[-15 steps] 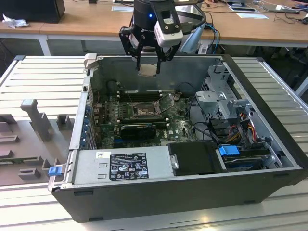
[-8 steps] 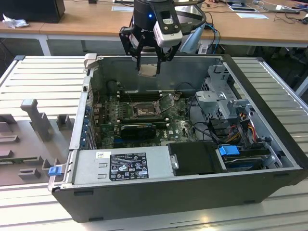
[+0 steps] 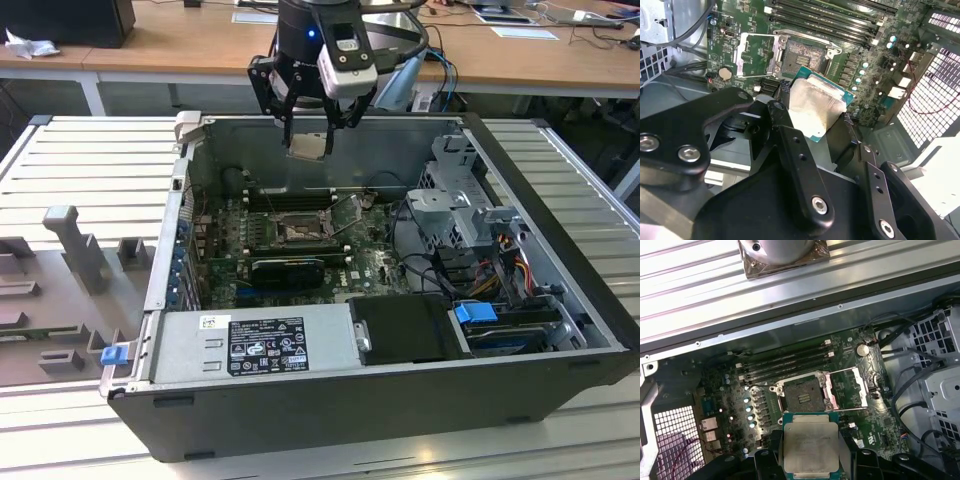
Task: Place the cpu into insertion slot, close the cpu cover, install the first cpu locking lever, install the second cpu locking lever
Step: 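Place the cpu into insertion slot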
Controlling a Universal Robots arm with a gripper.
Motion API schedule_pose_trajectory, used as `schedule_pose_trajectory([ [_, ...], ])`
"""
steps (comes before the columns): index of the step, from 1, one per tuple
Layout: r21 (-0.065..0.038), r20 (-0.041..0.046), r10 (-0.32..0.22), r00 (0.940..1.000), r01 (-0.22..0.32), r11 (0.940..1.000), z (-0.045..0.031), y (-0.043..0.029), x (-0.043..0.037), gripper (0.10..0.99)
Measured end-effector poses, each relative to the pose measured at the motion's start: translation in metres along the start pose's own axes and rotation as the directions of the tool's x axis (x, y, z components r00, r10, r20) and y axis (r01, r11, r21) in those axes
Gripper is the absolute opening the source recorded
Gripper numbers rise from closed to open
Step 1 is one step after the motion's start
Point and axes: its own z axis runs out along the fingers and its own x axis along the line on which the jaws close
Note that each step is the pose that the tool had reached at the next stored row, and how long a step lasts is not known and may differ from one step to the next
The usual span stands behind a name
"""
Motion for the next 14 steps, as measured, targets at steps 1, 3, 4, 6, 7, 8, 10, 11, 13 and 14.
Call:
schedule_pose_trajectory([
  [1, 0.000, 0.0002, 0.003, 1.0000, -0.003, 1.0000, 0.0001, 0.0000, 0.0000, 0.533],
  [3, 0.000, 0.0008, 0.010, 1.0000, -0.010, 1.0000, 0.0002, 0.0000, 0.0000, 0.533],
  [4, 0.000, 0.0011, 0.013, 0.9999, -0.013, 0.9999, 0.0003, 0.0000, 0.0000, 0.533],
  [6, 0.000, 0.0016, 0.018, 0.9998, -0.018, 0.9998, 0.0004, 0.0000, 0.0000, 0.533],
  [7, 0.000, 0.0018, 0.020, 0.9998, -0.020, 0.9998, 0.0005, -0.0001, 0.0000, 0.533],
  [8, 0.000, 0.0022, 0.025, 0.9997, -0.025, 0.9997, 0.0006, -0.0001, 0.0000, 0.533],
  [10, -0.001, 0.0033, 0.037, 0.9993, -0.037, 0.9993, 0.0012, -0.0001, 0.0000, 0.533],
  [11, -0.001, 0.0039, 0.043, 0.9991, -0.043, 0.9991, 0.0015, -0.0001, 0.0000, 0.533],
  [13, -0.002, 0.0075, 0.084, 0.9965, -0.084, 0.9965, 0.0026, -0.0003, 0.0000, 0.533],
  [14, -0.002, 0.0085, 0.095, 0.9954, -0.095, 0.9954, 0.0031, -0.0003, -0.0001, 0.533],
])
